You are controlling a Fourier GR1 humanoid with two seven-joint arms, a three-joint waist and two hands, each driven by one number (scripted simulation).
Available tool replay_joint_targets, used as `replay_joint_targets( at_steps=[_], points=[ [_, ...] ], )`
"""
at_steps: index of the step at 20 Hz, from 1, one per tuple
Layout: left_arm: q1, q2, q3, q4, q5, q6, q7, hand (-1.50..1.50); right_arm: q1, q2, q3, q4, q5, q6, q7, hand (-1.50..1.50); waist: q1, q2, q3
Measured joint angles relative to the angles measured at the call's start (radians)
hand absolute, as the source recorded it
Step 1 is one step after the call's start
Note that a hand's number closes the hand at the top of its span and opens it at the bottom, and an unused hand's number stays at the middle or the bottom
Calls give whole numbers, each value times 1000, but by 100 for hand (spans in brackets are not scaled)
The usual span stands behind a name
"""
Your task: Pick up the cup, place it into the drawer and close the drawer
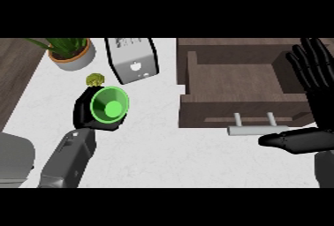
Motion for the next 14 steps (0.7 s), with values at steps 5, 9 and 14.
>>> replay_joint_targets(
  at_steps=[5, 9, 14],
  points=[
    [-97, -58, -52, -139, -2, 28, 116, 150, 2, 7, 5, 16, 24, -12, -10, -150, 13, -6, 1],
    [-154, -91, -107, -263, 8, 59, 257, 150, 12, 7, -3, 0, 23, -15, -15, -150, 14, -7, 1],
    [-266, -109, -207, -351, 55, 166, 433, 150, -4, 11, 1, 19, 35, -21, -22, -150, 4, -5, 1]
  ],
)
